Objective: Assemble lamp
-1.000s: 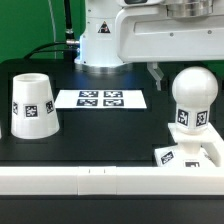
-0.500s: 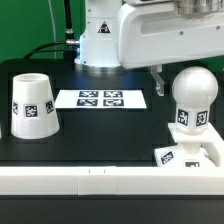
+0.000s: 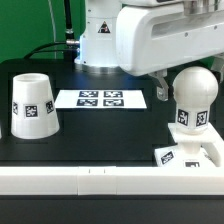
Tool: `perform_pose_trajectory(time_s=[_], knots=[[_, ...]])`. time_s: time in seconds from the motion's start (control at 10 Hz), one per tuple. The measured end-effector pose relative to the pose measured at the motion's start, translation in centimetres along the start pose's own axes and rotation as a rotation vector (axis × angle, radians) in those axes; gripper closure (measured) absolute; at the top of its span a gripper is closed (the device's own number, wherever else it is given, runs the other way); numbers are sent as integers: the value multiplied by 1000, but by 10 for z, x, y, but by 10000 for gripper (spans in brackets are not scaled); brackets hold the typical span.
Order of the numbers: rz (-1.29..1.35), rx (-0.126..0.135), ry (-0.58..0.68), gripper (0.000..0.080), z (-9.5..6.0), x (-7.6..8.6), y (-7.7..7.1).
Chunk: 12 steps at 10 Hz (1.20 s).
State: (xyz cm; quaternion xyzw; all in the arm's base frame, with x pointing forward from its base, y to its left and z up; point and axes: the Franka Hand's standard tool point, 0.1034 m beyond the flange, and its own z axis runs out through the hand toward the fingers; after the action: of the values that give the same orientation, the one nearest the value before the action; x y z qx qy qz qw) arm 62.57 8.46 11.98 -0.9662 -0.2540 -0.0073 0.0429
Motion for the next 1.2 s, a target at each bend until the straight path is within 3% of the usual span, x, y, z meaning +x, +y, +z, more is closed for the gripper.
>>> perform_pose_trajectory(time_s=[0.4,1.2], knots=[[-397,-52,-2,100,0,6,-3],[-1009,-104,-80,100,1,8,-7]])
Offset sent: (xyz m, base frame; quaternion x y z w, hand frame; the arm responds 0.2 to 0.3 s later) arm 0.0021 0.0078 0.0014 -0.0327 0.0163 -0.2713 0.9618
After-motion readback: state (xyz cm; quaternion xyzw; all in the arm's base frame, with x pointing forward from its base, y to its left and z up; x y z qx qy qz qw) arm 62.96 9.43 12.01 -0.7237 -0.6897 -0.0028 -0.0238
